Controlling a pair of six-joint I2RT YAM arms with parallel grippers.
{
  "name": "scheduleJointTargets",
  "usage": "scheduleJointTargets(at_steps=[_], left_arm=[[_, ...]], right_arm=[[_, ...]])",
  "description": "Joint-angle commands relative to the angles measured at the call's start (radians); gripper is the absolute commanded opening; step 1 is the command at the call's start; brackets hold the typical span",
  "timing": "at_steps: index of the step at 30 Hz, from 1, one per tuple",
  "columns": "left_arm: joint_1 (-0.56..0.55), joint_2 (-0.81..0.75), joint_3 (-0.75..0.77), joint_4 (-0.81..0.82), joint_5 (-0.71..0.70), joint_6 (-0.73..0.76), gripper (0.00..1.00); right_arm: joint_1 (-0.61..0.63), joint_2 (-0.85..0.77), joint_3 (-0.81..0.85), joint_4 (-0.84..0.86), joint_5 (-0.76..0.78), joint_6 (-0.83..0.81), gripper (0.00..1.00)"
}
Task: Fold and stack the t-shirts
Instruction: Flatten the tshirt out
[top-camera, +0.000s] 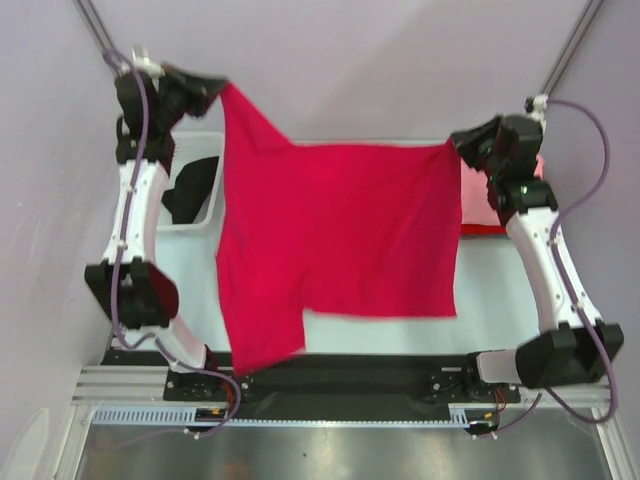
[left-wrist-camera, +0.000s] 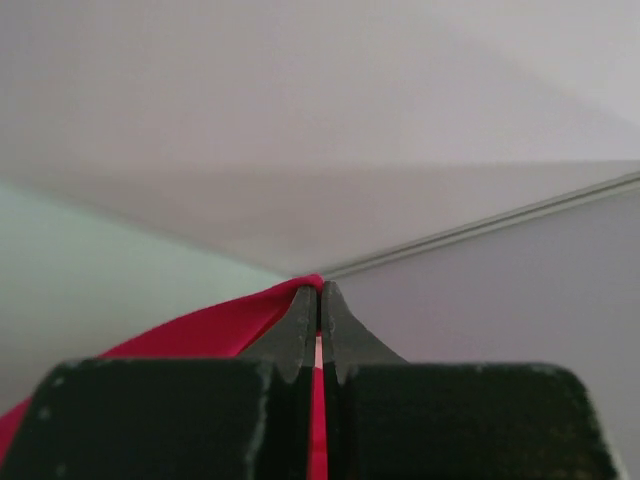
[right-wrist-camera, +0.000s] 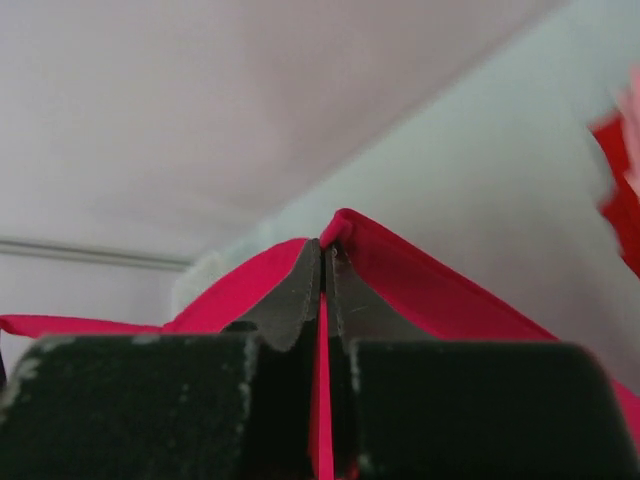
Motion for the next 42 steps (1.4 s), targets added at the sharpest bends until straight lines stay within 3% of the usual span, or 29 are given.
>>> scheduleJointTargets(at_steps=[1,2,3,4,7,11,14,17,19,24,29,35,42], left_arm=[[-0.004,0.163,0.542,0.028,0.038,-0.043,0.00],[-0.003,0.306,0.826,-0.028,0.029,-0.052,0.00],[0.000,0.359,0.931,-0.017,0.020,-0.109,0.00],[0.009,0.408,0.982,0.112,0.019,-0.158,0.00],[0.020,0.371,0.839,0.392,0.016,-0.328,0.00],[0.017,0.312,0.747,0.382,0.035,-0.171,0.00],[0.025,0.251,0.555,0.434,0.098,-0.143,0.00],[0.020,0.168,0.224,0.500,0.168,-0.129,0.00],[0.014,0.083,0.115,0.482,0.190,-0.048,0.00],[-0.003,-0.192,-0.319,0.369,0.044,0.130,0.00],[-0.004,-0.494,-0.689,0.286,-0.094,0.187,0.00],[-0.003,-0.720,-1.028,0.227,-0.139,0.185,0.00],[-0.003,-0.965,-1.182,0.043,-0.137,0.284,0.00]], right_arm=[[-0.046,0.100,0.332,0.110,-0.122,0.033,0.00],[-0.049,0.131,0.392,0.101,-0.134,0.029,0.00],[-0.056,0.193,0.512,0.078,-0.156,0.021,0.00],[-0.066,0.221,0.567,0.064,-0.185,0.018,0.00],[-0.083,0.310,0.725,0.027,-0.217,0.015,0.00],[-0.092,0.336,0.675,0.053,-0.234,0.018,0.00],[-0.094,0.318,0.495,0.143,-0.283,0.053,0.00],[-0.120,0.294,0.280,0.246,-0.329,0.094,0.00],[-0.126,0.287,0.196,0.280,-0.342,0.108,0.00],[-0.131,0.283,-0.053,0.337,-0.378,0.130,0.00],[-0.129,0.280,-0.213,0.383,-0.444,0.128,0.00],[-0.112,0.202,-0.405,0.371,-0.493,0.064,0.00],[-0.068,-0.065,-0.655,0.219,-0.418,-0.007,0.00]])
